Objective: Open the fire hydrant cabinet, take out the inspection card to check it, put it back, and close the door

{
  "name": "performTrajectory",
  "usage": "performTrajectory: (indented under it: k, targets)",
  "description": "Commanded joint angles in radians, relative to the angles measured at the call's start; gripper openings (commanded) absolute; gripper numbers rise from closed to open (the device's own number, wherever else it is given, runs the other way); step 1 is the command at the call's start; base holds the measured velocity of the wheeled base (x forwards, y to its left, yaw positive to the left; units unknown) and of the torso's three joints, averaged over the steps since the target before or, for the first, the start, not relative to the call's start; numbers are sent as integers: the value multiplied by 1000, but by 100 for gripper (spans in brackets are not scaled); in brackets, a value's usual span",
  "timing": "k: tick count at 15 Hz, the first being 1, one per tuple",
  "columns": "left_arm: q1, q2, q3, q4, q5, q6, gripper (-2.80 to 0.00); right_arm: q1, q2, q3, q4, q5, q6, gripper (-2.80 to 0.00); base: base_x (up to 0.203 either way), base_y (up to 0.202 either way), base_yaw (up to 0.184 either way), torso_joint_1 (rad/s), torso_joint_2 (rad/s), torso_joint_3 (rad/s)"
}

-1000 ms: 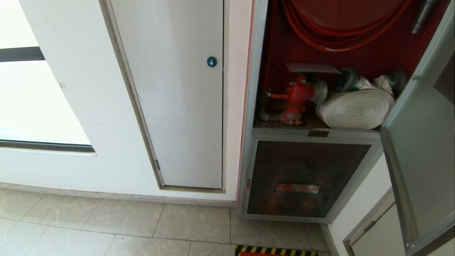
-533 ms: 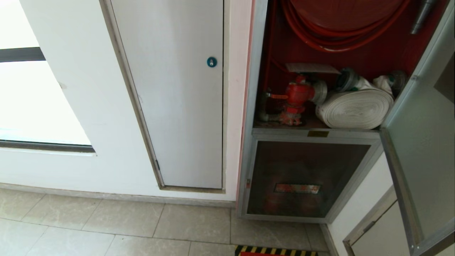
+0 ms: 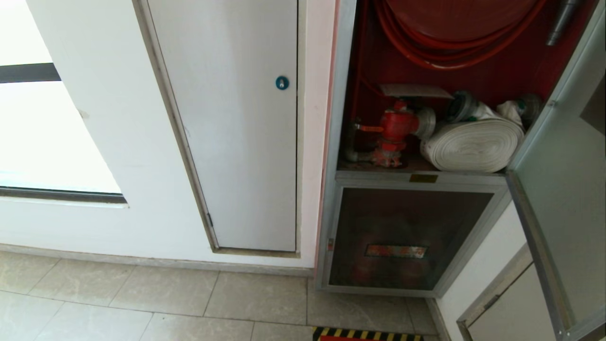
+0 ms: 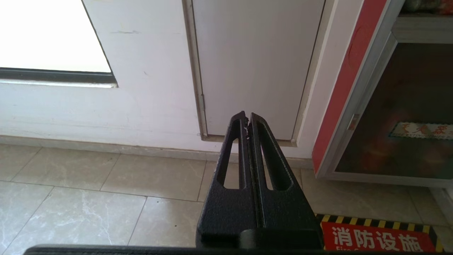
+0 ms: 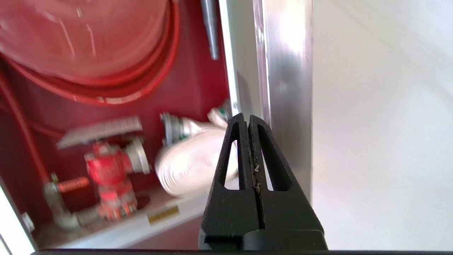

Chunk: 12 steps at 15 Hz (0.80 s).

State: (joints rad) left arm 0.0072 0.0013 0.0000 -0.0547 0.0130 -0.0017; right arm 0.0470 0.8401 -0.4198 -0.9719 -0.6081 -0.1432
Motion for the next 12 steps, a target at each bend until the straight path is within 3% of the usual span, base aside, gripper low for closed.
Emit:
performTrajectory:
  k: [1, 9, 12]
  targets:
    - [0, 0, 18, -1, 1, 0, -280, 0, -70, -14, 57, -6, 0, -280, 0, 0, 0, 0, 0, 0]
    - [0, 0, 18, -1, 1, 0, -280, 1, -64, -68, 172, -105, 1, -280, 0, 0, 0, 0, 0, 0]
    - [0, 0, 18, -1, 1, 0, -280, 1, -40, -86, 180, -183, -1, -280, 0, 0, 0, 0, 0, 0]
